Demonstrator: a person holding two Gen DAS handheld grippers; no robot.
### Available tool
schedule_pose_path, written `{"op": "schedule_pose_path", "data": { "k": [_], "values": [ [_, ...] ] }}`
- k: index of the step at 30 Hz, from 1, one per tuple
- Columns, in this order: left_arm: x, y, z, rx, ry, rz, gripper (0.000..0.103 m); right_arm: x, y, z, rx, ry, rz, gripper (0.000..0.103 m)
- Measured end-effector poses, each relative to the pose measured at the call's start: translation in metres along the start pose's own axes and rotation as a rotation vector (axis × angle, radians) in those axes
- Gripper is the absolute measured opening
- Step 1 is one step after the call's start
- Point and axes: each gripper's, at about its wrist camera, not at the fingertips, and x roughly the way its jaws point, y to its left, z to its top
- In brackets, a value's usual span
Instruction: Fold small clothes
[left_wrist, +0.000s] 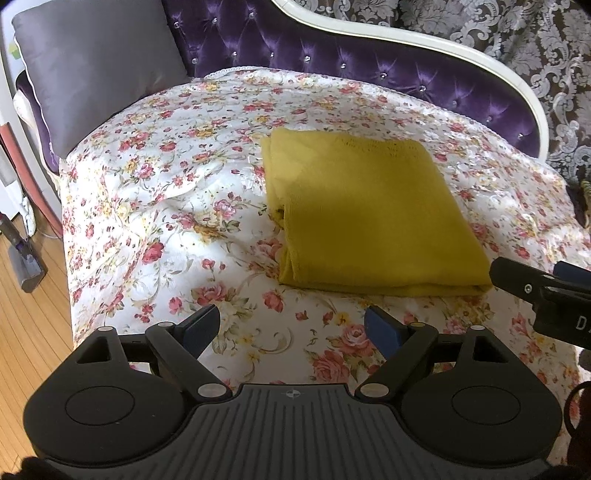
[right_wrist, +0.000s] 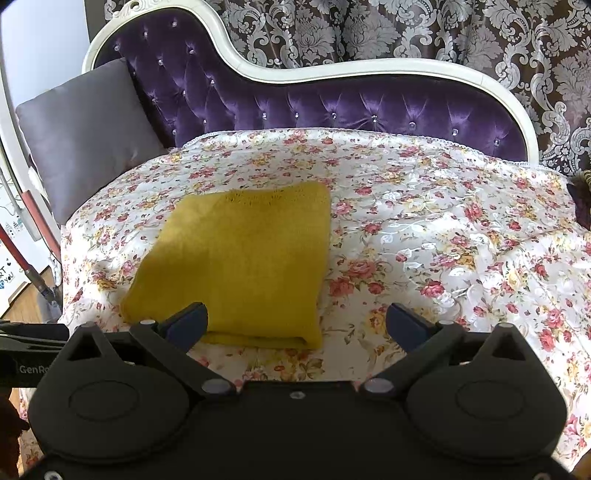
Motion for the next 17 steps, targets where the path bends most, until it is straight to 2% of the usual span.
{"op": "schedule_pose_path", "data": {
  "k": [17],
  "values": [
    [0.0005,0.0012,0.001,0.01,-0.003,0.013,0.085,0.007,0.0017,0.0,0.007,0.015,0.015,0.102]
  ]
}}
